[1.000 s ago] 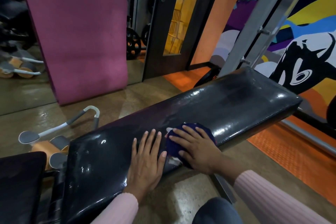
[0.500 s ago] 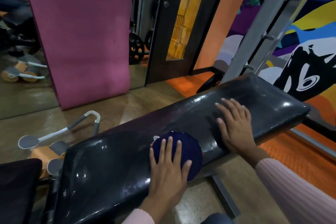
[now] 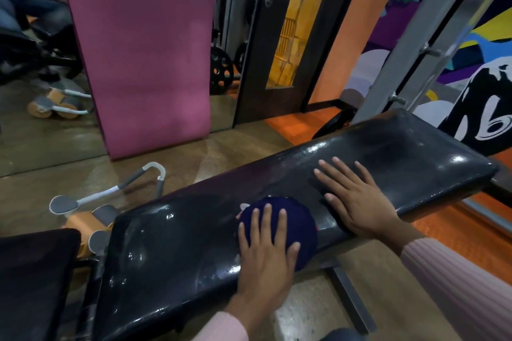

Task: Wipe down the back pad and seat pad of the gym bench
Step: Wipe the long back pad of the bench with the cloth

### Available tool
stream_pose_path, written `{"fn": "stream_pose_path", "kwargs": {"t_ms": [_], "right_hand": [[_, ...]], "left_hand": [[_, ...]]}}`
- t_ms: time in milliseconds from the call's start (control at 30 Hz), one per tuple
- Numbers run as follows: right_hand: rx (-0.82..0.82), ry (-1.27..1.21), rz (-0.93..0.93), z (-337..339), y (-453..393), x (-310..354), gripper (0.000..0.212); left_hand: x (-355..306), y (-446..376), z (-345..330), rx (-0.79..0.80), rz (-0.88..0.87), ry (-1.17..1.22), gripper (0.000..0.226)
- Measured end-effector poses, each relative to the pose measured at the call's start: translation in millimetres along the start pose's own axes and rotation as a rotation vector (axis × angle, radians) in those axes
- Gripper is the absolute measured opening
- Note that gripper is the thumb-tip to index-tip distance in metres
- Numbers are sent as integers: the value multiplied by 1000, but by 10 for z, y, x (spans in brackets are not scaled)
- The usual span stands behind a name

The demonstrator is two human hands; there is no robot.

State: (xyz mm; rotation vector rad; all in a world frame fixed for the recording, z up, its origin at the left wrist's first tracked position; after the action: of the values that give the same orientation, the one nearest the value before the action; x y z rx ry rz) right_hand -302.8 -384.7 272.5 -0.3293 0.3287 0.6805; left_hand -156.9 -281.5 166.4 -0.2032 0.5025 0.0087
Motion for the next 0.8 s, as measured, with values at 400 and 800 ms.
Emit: {"fn": "stream_pose_path", "kwargs": {"t_ms": [400,800], "right_hand": [[-47,-112,88,-31,-55,547,54],[-58,-134,48,-16,-48,532,55]], "left_hand": [[129,48,52,6,43,-19,64],[485,-170,201,-8,205,-30,70]]}}
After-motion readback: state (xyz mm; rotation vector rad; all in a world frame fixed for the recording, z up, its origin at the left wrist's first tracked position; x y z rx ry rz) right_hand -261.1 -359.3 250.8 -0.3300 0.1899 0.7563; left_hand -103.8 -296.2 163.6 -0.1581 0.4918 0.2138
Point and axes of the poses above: each hand's wrist, its own y-axis away from the middle knuckle, its own z-axis out of the back of the hand, x = y × z, the point moved 7 cm from there along -y, towards the middle knuckle, and after that the axes turned 3 degrees about y, right-handed, at the moved point
